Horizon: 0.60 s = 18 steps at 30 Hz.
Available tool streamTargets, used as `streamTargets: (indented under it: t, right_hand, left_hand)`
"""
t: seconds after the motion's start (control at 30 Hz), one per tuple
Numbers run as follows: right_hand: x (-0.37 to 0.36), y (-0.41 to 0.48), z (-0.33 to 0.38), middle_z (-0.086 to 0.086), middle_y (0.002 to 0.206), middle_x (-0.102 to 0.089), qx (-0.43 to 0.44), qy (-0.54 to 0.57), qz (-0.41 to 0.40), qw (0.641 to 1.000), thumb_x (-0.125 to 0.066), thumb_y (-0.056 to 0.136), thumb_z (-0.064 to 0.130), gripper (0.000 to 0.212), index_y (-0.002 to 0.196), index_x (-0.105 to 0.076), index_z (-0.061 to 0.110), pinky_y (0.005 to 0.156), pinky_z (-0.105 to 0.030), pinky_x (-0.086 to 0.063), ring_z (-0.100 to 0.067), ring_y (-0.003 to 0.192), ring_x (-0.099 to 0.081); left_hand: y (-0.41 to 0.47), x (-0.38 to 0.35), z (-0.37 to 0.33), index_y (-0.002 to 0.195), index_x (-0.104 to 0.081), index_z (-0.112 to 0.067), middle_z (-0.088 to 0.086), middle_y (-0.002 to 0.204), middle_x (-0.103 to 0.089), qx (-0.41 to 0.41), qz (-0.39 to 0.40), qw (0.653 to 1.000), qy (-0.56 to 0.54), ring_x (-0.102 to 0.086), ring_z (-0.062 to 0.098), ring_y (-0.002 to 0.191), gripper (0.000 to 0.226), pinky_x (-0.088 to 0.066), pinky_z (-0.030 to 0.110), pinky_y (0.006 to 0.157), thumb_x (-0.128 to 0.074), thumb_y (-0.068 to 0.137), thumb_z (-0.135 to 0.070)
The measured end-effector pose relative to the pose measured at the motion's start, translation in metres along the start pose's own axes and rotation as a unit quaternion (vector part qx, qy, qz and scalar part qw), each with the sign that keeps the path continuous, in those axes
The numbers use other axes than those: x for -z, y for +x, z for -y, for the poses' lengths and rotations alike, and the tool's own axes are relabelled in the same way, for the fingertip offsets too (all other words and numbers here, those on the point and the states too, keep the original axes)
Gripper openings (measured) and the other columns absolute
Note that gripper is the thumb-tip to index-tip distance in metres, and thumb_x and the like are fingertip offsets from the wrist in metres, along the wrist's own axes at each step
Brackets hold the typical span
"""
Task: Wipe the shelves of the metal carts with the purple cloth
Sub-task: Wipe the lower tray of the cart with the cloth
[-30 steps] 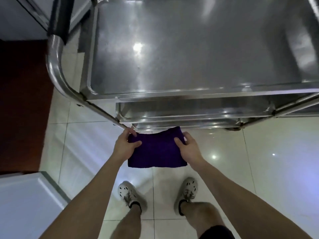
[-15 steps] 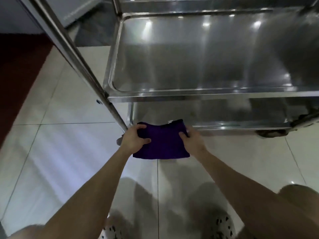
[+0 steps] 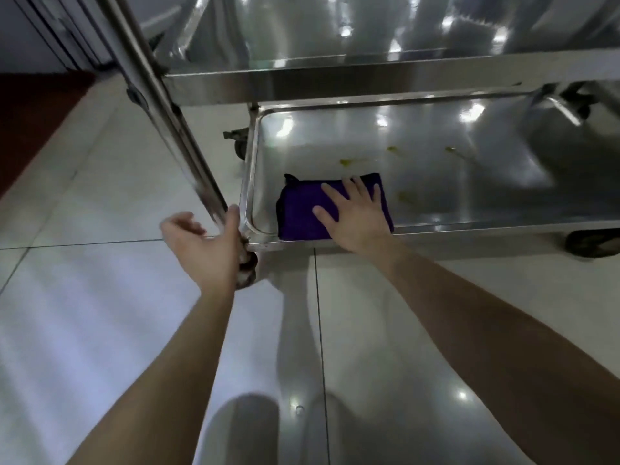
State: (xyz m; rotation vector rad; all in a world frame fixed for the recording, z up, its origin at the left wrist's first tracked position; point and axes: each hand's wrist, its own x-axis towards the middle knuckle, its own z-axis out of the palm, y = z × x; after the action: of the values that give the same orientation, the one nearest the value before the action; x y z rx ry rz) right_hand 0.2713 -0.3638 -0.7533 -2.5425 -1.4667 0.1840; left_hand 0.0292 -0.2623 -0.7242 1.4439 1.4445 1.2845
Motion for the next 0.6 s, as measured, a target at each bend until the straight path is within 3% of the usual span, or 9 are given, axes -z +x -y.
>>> streamTargets:
  t: [0.07, 0.1, 0.17, 0.23, 0.33, 0.43, 0.6]
  right_hand:
    - [-0.012, 0.011, 0.001, -0.010, 0.181, -0.002, -0.015, -0.033, 0.020, 0.999, -0.014, 0.104, 0.078, 0.078, 0.172, -0.012, 0.041, 0.129, -0.069, 0.007, -0.033, 0.167, 0.004]
    - [-0.020, 0.013, 0.001, -0.010, 0.181, 0.003, -0.020, -0.049, 0.036, 0.998, -0.010, 0.103, 0.080, 0.079, 0.172, -0.007, 0.042, 0.127, -0.071, 0.008, -0.034, 0.167, 0.007]
    - [-0.034, 0.015, 0.000, -0.010, 0.181, 0.006, -0.023, -0.066, 0.038, 0.997, -0.004, 0.101, 0.082, 0.081, 0.172, -0.002, 0.043, 0.126, -0.073, 0.008, -0.035, 0.166, 0.009]
    - [-0.035, 0.017, 0.000, -0.011, 0.181, 0.007, -0.025, -0.067, 0.031, 0.997, -0.001, 0.098, 0.083, 0.082, 0.171, 0.000, 0.045, 0.125, -0.074, 0.008, -0.036, 0.166, 0.010]
    - [-0.031, 0.016, 0.009, -0.016, 0.180, 0.012, -0.026, -0.053, 0.058, 0.997, 0.003, 0.092, 0.089, 0.083, 0.168, 0.005, 0.054, 0.122, -0.078, 0.012, -0.042, 0.164, 0.015]
    - [-0.036, 0.015, 0.022, -0.019, 0.179, 0.013, -0.015, -0.060, 0.053, 0.997, 0.006, 0.089, 0.092, 0.086, 0.167, 0.005, 0.056, 0.119, -0.080, 0.013, -0.045, 0.163, 0.017]
    - [-0.052, 0.033, 0.046, -0.020, 0.178, 0.015, 0.016, -0.053, 0.046, 0.997, 0.006, 0.088, 0.093, 0.086, 0.166, 0.005, 0.058, 0.117, -0.081, 0.016, -0.046, 0.162, 0.020]
  left_hand:
    - [0.031, -0.006, -0.013, 0.127, -0.060, -0.018, -0.005, 0.111, -0.068, 0.011, 0.053, 0.997, -0.055, -0.066, 0.011, 0.101, 0.076, -0.054, 0.027, 0.092, -0.093, 0.070, -0.057]
    - [0.043, -0.011, -0.021, 0.121, -0.068, -0.021, -0.010, 0.103, -0.073, 0.010, 0.097, 0.992, -0.082, -0.070, 0.008, 0.097, 0.067, -0.056, 0.025, 0.090, -0.094, 0.070, -0.057]
    - [0.062, -0.021, -0.030, 0.088, -0.080, -0.027, -0.009, 0.081, -0.077, -0.015, 0.165, 0.980, -0.108, -0.076, 0.011, 0.083, 0.030, -0.060, 0.026, 0.081, -0.092, 0.075, -0.051]
    - [0.067, -0.029, -0.036, 0.064, -0.072, -0.021, 0.003, 0.063, -0.067, -0.005, 0.180, 0.975, -0.131, -0.071, 0.025, 0.063, 0.030, -0.062, 0.035, 0.072, -0.085, 0.081, -0.041]
    - [0.059, -0.031, -0.037, 0.077, -0.059, -0.009, 0.012, 0.061, -0.045, 0.034, 0.174, 0.973, -0.148, -0.046, 0.026, 0.055, 0.032, -0.049, 0.033, 0.053, -0.078, 0.083, -0.034]
    - [0.057, -0.034, -0.036, 0.082, -0.054, -0.011, 0.006, 0.058, -0.037, 0.040, 0.156, 0.974, -0.159, -0.036, 0.022, 0.052, 0.029, -0.040, 0.032, 0.051, -0.076, 0.084, -0.030]
    - [0.057, -0.037, -0.034, 0.066, -0.042, -0.018, 0.002, 0.056, -0.033, 0.046, 0.142, 0.972, -0.180, -0.031, 0.021, 0.050, 0.035, -0.034, 0.032, 0.050, -0.073, 0.082, -0.025]
